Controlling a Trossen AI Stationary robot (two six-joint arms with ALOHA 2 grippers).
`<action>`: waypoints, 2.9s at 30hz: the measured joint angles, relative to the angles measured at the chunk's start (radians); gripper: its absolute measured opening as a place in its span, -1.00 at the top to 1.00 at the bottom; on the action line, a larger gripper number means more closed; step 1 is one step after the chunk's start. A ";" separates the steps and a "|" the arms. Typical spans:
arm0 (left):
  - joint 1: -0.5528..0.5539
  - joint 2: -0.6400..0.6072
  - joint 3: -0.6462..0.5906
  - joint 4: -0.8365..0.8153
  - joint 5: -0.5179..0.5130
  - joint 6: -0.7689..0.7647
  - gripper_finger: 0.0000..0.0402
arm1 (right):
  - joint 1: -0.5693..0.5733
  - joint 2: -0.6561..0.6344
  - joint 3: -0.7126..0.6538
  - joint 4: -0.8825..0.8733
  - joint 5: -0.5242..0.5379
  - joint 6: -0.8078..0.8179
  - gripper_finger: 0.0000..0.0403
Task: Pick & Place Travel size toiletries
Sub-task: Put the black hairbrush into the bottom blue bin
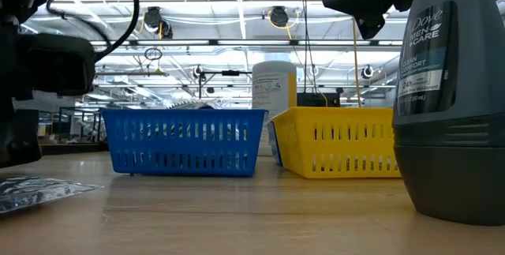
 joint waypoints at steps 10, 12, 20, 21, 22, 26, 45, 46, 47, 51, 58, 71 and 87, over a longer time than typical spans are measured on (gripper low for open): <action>0.000 0.053 0.026 0.050 0.062 0.027 0.24 | 0.000 0.000 0.000 0.000 0.000 0.000 0.36; -0.001 0.053 0.026 0.048 0.064 0.026 0.24 | 0.000 0.000 0.000 -0.001 0.000 0.000 0.36; -0.006 0.053 0.027 0.018 0.091 -0.022 0.24 | 0.008 0.000 0.000 -0.003 -0.001 0.000 0.36; -0.006 0.053 0.028 0.015 0.091 -0.028 0.24 | 0.008 0.000 0.000 -0.003 0.000 0.000 0.36; -0.006 0.053 0.032 0.007 0.091 -0.031 0.24 | 0.008 0.000 0.000 -0.002 0.000 0.000 0.36; -0.007 0.057 0.078 -0.095 0.103 -0.003 0.24 | 0.008 0.000 0.000 -0.002 0.000 0.000 0.36; -0.008 0.134 0.243 -0.317 0.095 0.100 0.25 | 0.008 0.000 0.000 0.000 0.000 0.000 0.36; -0.008 0.148 0.244 -0.289 0.104 0.101 0.25 | 0.008 0.000 0.000 0.000 0.000 0.000 0.36; -0.008 0.160 0.245 -0.275 0.115 0.101 0.25 | 0.008 0.000 0.000 0.000 0.000 0.000 0.36; -0.008 0.180 0.249 -0.269 0.125 0.110 0.47 | 0.008 0.000 0.000 0.000 0.000 0.000 0.36; -0.006 0.179 0.250 -0.250 0.082 0.131 0.98 | 0.008 0.000 0.000 0.000 0.000 0.001 0.36; -0.007 0.040 0.381 -0.437 -0.009 0.277 1.00 | 0.008 0.000 0.000 -0.001 0.000 0.001 0.36; 0.009 -0.216 0.613 -0.904 -0.322 0.536 1.00 | 0.008 0.000 0.000 -0.001 0.000 0.001 0.36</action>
